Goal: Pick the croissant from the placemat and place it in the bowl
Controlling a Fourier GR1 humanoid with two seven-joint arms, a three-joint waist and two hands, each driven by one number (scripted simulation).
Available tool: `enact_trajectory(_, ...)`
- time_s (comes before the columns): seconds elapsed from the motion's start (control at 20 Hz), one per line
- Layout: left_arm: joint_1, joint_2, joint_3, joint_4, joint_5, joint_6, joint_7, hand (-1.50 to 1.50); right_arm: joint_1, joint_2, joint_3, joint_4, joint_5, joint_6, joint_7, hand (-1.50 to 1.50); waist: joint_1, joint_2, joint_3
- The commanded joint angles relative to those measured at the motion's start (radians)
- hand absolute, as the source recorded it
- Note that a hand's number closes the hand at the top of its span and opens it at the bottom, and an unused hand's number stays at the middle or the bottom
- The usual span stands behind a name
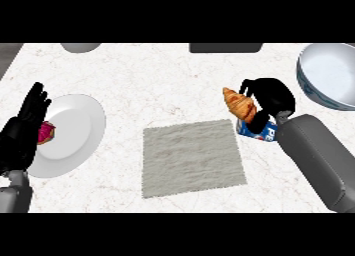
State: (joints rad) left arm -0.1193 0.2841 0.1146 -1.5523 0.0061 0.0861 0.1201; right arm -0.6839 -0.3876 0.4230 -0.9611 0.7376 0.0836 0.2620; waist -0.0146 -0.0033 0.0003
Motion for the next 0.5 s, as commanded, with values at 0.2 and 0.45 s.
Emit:
enact_trajectory(0.2, -0.001, 0.018, 0.023, -0.008, 0.007, -0.008, 0.012, 0.00, -0.008, -0.138, -0.172, -0.295, 0.006, -0.149, 0.108, 1.50, -0.022, -0.012, -0.001)
enact_trajectory(0.45, -0.021, -0.002, 0.007, 0.027, -0.007, -0.006, 0.003, 0.00, 0.020, -0.192, -0.319, -0.456, -0.093, -0.101, 0.169, 1.50, -0.008, -0.003, -0.001)
